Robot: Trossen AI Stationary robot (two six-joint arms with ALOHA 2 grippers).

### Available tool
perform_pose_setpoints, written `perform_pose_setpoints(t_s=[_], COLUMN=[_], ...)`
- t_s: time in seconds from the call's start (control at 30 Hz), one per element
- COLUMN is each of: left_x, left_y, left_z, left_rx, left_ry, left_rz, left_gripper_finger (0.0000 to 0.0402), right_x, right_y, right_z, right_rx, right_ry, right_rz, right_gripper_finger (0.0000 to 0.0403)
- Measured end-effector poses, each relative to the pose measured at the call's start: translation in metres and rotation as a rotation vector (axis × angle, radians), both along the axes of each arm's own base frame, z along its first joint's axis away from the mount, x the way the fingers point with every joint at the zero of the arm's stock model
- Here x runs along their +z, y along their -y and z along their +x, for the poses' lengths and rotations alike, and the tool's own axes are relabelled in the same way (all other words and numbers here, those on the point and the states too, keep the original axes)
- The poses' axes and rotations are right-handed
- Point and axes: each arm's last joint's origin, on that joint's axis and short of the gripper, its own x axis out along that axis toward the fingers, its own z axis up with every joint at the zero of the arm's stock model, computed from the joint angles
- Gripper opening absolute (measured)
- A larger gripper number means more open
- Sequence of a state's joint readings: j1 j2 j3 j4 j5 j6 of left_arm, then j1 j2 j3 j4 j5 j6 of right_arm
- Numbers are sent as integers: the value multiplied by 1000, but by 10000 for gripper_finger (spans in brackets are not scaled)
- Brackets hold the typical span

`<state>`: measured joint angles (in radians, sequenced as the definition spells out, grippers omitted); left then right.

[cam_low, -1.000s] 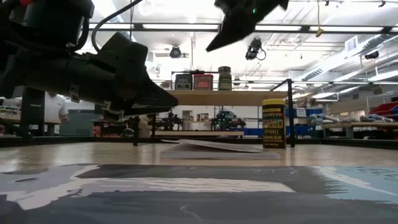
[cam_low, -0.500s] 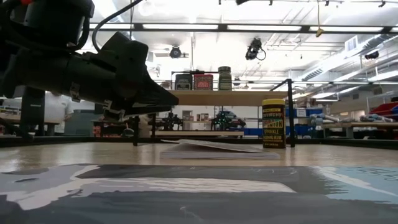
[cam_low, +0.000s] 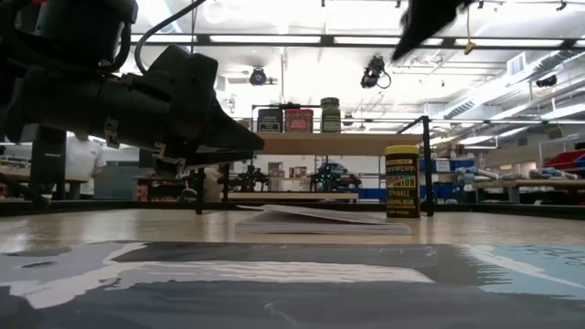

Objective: Shelf spices
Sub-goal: Put the yellow seasoning bottle on the shelf

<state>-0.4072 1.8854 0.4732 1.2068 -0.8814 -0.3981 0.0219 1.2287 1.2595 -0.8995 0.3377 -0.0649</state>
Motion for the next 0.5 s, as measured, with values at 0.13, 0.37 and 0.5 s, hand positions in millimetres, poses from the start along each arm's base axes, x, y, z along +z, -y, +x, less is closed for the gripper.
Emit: perform_pose_setpoints(t_s=[0.13,0.37,0.5], left_x=[0,1,1], left_y=[0,0,0], left_z=[0,0,0], left_rx=[-1,-4,-4], left_ry=[5,7,6], left_rz=[-3,-5,-5], left_gripper_finger=[167,167,167], right_x=[-37,-76,-80], right_y=[13,29,30], right_z=[5,3,2], right_rx=[-3,-22,-12], right_ry=[-59,-110,-114], right_rz=[83,128,160], right_gripper_finger=[46,157,225])
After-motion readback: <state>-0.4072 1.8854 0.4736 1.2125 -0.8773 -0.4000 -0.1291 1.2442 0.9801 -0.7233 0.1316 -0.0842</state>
